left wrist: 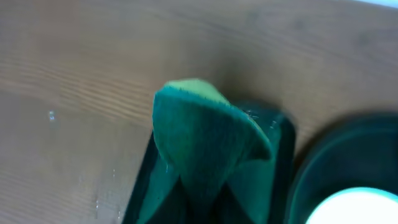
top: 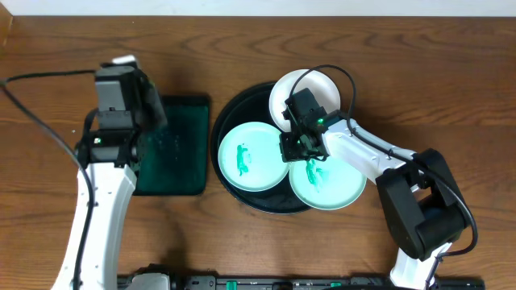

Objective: Clean dirty plates on tray and stack at the side
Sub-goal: 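Lift the green sponge up out of the tray with the left gripper, then scrub the held plate with the sponge in the left gripper, then return the sponge to the green tray with the left gripper, then lift the cleaned plate off the black tray with the right gripper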

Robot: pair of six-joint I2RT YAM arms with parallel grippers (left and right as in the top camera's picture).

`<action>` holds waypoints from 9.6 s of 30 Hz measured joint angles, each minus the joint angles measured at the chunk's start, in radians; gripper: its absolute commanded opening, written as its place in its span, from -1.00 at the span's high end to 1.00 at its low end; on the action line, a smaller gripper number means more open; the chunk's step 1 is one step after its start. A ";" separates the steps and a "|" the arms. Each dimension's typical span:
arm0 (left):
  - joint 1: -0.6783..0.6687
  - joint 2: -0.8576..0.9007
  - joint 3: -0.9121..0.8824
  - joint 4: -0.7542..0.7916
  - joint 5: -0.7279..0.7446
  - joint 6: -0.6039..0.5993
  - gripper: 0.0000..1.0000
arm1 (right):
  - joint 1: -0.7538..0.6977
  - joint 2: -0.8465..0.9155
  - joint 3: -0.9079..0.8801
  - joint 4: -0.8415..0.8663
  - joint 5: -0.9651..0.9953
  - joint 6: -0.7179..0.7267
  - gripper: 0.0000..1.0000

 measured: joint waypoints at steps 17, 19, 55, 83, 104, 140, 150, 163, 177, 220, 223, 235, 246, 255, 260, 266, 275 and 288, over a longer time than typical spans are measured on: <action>0.000 0.296 0.000 -0.128 0.045 -0.207 0.86 | 0.000 0.000 0.000 -0.010 0.000 0.000 0.97; 0.000 0.291 0.000 -0.128 0.064 -0.207 0.86 | 0.000 0.000 0.000 -0.010 0.000 0.000 0.97; -0.436 0.574 0.045 0.081 0.352 -0.364 0.86 | 0.000 0.000 0.001 -0.011 -0.001 0.000 0.97; -0.478 0.563 0.069 -0.024 0.219 -0.267 0.86 | 0.000 -0.001 0.001 -0.012 0.000 0.000 0.97; -0.409 0.560 0.056 0.031 0.198 -0.402 0.86 | -0.005 -0.004 0.000 -0.032 0.000 0.000 0.97; -0.484 0.567 0.043 0.148 0.385 -0.515 0.86 | -0.005 -0.008 0.003 -0.059 0.006 0.000 0.98; -0.484 0.566 0.055 0.089 0.128 -0.581 0.86 | -0.005 -0.008 0.003 -0.060 0.005 0.000 0.97; -0.492 0.555 0.068 -0.102 -0.043 -0.547 0.86 | -0.005 -0.008 0.003 -0.060 0.005 0.000 0.97; -0.515 0.197 0.088 -0.299 -0.105 -0.478 0.86 | -0.005 -0.008 0.003 -0.059 0.005 0.000 0.97; -0.160 0.318 0.097 -0.431 -0.079 -0.456 0.85 | 0.020 -0.425 0.043 -0.146 0.349 -0.253 0.97; -0.160 0.318 0.097 -0.431 -0.079 -0.456 0.86 | 0.026 -0.428 0.043 -0.146 0.391 -0.285 0.97; -0.160 0.318 0.097 -0.430 -0.079 -0.456 0.85 | 0.156 -0.428 0.043 -0.146 0.624 -0.395 0.98; -0.160 0.318 0.097 -0.423 -0.079 -0.456 0.86 | 0.275 -0.428 0.043 -0.060 0.928 -0.496 0.98; -0.159 0.318 0.097 -0.344 -0.079 -0.398 0.86 | 0.432 -0.429 0.043 -0.008 1.117 -0.617 0.98; -0.143 0.327 0.097 -0.293 -0.079 -0.346 0.85 | 0.475 -0.429 0.043 -0.006 1.205 -0.637 0.97; -0.103 0.359 0.097 -0.237 -0.079 -0.264 0.86 | 0.504 -0.429 0.043 0.002 1.347 -0.689 0.98; -0.058 0.486 0.097 -0.207 -0.079 -0.219 0.86 | 0.573 -0.429 0.043 0.009 1.463 -0.737 0.98; -0.059 0.540 0.097 -0.188 -0.053 -0.195 0.86 | 0.613 -0.429 0.043 0.029 1.572 -0.793 0.97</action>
